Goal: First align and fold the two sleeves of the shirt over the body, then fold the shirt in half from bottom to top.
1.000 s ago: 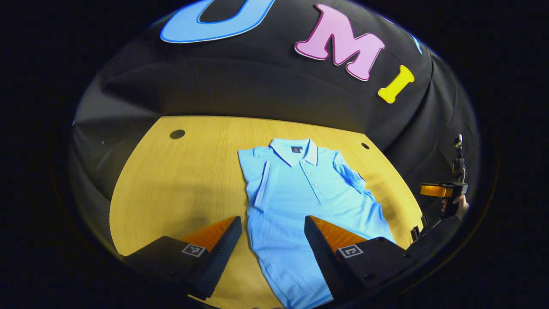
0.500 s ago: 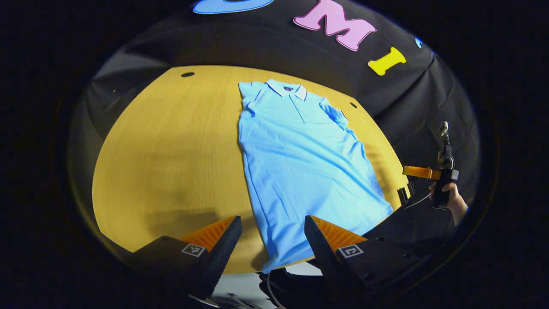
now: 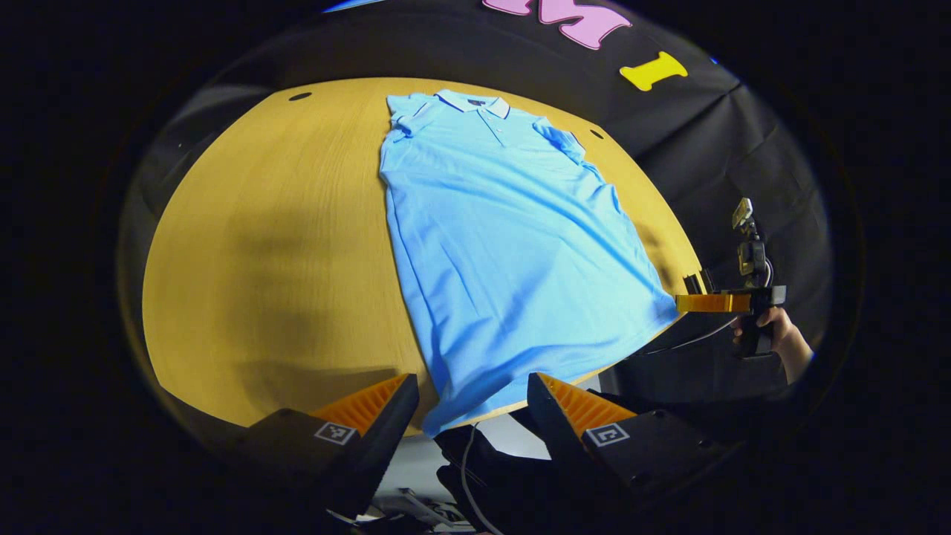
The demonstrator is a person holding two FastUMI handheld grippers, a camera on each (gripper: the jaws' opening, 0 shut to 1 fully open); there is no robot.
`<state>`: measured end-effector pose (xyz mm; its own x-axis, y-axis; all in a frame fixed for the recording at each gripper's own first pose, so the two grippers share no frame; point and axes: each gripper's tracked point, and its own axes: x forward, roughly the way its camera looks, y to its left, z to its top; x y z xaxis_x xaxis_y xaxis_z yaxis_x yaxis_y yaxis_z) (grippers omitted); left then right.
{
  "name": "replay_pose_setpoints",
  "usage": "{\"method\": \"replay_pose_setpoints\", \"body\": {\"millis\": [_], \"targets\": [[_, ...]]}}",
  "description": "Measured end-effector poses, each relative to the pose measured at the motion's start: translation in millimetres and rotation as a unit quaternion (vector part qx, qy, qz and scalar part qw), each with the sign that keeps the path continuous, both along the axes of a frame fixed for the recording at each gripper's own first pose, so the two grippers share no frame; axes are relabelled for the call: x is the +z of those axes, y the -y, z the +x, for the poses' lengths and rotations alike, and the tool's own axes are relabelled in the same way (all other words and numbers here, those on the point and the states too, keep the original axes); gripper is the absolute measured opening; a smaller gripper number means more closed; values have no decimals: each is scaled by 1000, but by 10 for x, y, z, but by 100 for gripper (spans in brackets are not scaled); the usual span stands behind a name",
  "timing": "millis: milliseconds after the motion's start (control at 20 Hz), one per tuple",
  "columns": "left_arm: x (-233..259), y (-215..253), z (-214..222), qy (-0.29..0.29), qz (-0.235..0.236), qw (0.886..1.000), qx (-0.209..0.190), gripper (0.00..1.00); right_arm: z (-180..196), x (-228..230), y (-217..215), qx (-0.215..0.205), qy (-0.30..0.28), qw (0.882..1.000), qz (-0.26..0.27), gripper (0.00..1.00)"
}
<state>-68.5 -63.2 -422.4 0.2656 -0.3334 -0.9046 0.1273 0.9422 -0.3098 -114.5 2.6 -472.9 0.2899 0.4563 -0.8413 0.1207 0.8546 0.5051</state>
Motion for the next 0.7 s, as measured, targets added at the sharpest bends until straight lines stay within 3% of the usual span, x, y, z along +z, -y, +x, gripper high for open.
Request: {"method": "replay_pose_setpoints", "body": {"millis": [150,200,400,450,500,550,650,700], "targets": [[-111,-11,-38,-18,12,1000,-1,96,23,26,-117,3,-16,1000,25,74],[-138,0,-69,-26,11,1000,0,96,24,3,-128,10,-25,999,25,80],[-153,34,-51,-32,9,999,-1,96,71,-17,-176,29,-48,998,26,77],[-154,46,-40,-33,10,999,-3,96,84,-19,-196,32,-52,998,29,76],[-174,37,-39,-35,17,999,-7,96,116,-35,-228,30,-58,997,34,65],[-205,18,-30,-36,25,999,-13,95,118,-58,-251,33,-65,997,35,70],[-250,12,-46,-38,27,999,-10,75,128,-84,-299,34,-73,996,44,47],[-285,63,-81,-50,14,999,-4,54,128,-138,-333,32,-76,995,49,34]]}}
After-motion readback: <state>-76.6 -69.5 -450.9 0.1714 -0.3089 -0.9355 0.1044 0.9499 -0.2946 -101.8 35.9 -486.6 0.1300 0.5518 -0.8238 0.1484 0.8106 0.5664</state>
